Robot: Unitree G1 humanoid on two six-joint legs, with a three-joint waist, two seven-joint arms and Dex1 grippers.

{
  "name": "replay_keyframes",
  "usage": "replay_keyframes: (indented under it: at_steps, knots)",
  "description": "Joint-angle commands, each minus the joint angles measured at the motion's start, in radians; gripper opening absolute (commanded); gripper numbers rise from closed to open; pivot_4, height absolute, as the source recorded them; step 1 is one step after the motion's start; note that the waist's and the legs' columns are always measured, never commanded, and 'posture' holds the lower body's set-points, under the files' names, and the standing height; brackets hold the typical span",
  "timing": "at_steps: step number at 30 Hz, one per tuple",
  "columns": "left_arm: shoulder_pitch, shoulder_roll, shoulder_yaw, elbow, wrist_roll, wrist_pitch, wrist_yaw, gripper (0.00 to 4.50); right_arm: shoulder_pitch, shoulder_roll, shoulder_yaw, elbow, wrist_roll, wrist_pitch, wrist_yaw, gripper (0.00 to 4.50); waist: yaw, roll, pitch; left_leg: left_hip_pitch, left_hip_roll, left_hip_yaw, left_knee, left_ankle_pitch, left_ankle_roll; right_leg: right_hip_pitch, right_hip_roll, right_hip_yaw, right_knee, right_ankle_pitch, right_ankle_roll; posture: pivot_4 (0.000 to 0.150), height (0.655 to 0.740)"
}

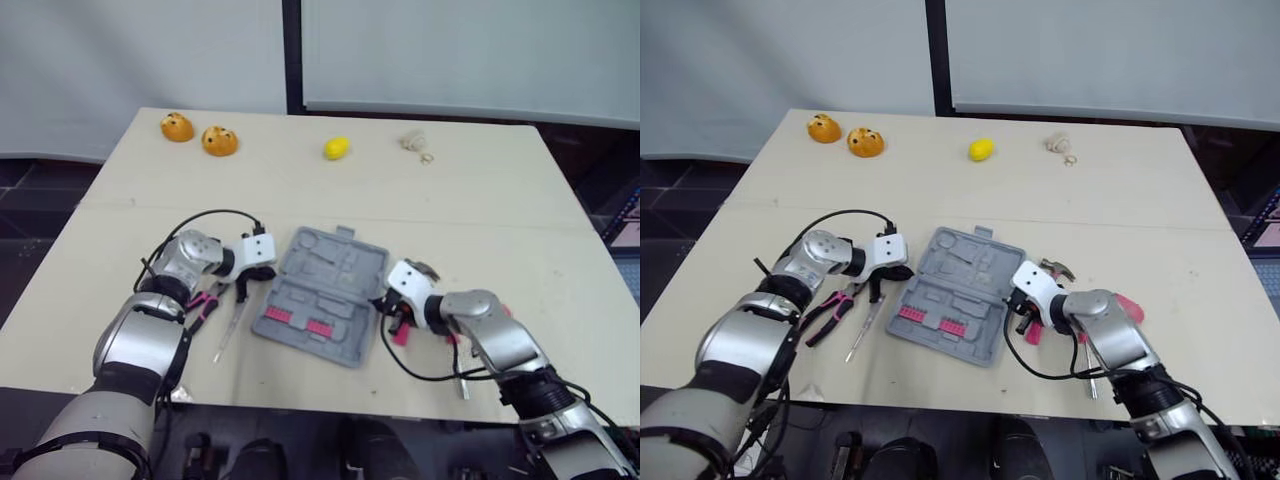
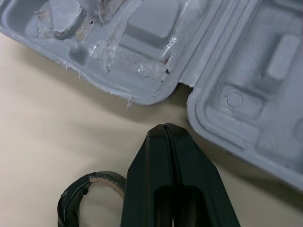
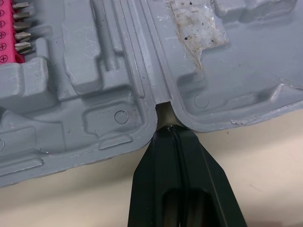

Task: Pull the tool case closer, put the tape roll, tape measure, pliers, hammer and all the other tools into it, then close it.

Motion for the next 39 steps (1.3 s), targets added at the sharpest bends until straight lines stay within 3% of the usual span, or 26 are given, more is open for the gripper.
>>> replay_keyframes:
  at_steps: [1, 13, 27, 39]
  knots:
    - [0.015, -0.030, 0.003, -0.019, -0.021, 0.006, -0.066, 0.01, -0.017, 0.013, 0.005, -0.019, -0.004, -0.014, -0.007, 0.03, 0.000, 0.000, 0.000, 0.000, 0.000, 0.000, 0.000, 0.000, 0.000, 0.000, 0.000, 0.000, 0.000, 0.000, 0.000, 0.150, 0.7375]
    - [0.198, -0.001, -0.002, -0.240, -0.090, 0.027, -0.225, 0.01, 0.039, -0.014, -0.007, -0.093, 0.013, 0.014, 0.023, 0.03, -0.003, 0.001, -0.001, 0.000, 0.001, 0.000, 0.000, 0.000, 0.000, 0.000, 0.000, 0.001, 0.001, 0.000, 0.000, 0.150, 0.7375]
    - [0.625, 0.120, -0.019, -0.970, -0.209, 0.359, -0.266, 0.01, 0.151, -0.054, 0.002, -0.257, 0.063, 0.081, 0.069, 0.03, -0.005, 0.006, -0.004, 0.003, 0.005, -0.007, -0.001, 0.000, 0.000, 0.001, 0.000, 0.012, -0.001, 0.000, 0.000, 0.150, 0.7375]
    - [0.740, 0.169, -0.038, -1.142, -0.228, 0.472, -0.245, 0.01, 0.260, -0.077, 0.024, -0.389, 0.090, 0.153, 0.059, 0.03, -0.005, 0.007, -0.005, 0.005, 0.004, -0.007, -0.002, -0.001, 0.000, 0.002, 0.001, 0.014, -0.001, 0.000, -0.001, 0.150, 0.7375]
